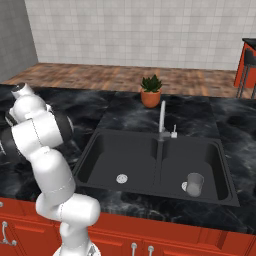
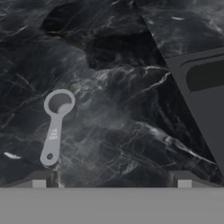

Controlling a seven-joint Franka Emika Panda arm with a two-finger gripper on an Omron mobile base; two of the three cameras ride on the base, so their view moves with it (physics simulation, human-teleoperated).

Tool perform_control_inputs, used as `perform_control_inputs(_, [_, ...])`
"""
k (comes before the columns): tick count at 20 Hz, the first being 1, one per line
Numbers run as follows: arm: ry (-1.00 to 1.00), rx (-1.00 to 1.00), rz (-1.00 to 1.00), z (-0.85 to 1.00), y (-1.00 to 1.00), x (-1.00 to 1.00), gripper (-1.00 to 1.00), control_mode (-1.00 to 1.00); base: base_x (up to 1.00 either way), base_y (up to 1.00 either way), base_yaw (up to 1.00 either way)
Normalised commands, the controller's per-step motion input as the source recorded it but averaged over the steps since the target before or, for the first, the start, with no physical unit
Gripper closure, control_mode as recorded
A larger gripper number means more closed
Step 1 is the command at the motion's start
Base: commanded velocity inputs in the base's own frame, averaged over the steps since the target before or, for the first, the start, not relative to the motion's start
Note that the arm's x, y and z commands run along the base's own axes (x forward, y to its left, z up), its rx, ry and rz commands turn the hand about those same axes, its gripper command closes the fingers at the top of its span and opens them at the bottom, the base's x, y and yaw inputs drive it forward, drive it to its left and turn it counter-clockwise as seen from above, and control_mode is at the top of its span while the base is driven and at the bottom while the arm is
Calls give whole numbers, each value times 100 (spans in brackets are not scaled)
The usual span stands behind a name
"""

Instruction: Move any existing items from the left basin to the right basin for drying. Then move the measuring cup from the counter to the left basin of the sink for washing.

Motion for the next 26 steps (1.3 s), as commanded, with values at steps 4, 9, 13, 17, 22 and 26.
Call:
perform_control_inputs(4, [0,0,0,-20,36,4,-100,-100,0,0,0])
perform_control_inputs(9, [-2,0,0,-22,30,3,-100,-100,0,0,0])
perform_control_inputs(13, [0,0,0,-14,11,16,-100,-100,0,0,0])
perform_control_inputs(17, [-1,0,0,-21,3,18,-100,-100,0,0,0])
perform_control_inputs(22, [0,0,0,-20,4,15,-100,-100,0,0,0])
perform_control_inputs(26, [0,0,0,-10,3,20,-100,-100,0,0,0])
